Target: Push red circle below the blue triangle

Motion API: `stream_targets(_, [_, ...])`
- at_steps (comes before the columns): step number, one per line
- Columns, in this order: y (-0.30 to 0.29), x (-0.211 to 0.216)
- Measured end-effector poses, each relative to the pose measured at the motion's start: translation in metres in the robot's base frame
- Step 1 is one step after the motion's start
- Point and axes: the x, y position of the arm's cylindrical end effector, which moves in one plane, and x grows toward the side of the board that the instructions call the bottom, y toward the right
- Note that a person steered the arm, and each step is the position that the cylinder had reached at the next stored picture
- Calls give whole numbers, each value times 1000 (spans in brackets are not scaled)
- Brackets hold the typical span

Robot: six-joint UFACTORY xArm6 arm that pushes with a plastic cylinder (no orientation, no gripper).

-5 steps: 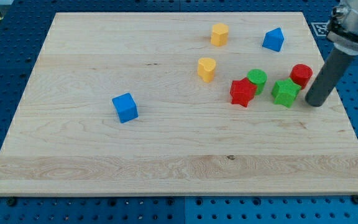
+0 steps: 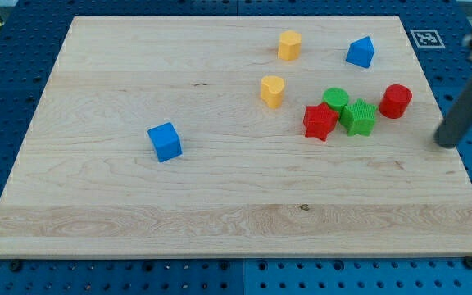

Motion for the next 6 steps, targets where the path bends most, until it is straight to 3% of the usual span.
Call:
stream_targets(1, [6,-17])
stream_targets(4, [-93,-60])
stream_targets(6, [-126,-103])
